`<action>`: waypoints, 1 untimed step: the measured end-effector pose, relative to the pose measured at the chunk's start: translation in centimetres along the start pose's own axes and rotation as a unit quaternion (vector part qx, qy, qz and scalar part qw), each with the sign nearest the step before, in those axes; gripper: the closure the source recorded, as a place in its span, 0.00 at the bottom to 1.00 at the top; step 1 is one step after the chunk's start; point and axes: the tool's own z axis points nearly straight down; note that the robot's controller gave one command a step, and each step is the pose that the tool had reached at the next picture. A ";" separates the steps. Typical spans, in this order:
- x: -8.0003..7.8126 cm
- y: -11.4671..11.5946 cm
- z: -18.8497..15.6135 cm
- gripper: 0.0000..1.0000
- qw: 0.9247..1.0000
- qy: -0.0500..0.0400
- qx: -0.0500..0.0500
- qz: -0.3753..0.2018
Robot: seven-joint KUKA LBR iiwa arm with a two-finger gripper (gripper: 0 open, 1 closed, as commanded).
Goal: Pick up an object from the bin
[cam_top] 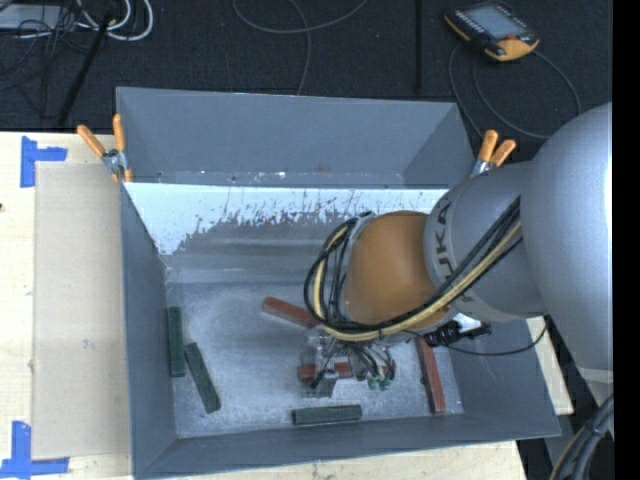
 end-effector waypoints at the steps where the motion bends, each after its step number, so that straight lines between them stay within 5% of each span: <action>1: 0.0 0.0 0.0 1.00 1.000 0.000 0.000 0.000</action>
Offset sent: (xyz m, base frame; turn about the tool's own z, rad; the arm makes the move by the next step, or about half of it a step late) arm -0.0062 -0.0097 0.0003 0.0021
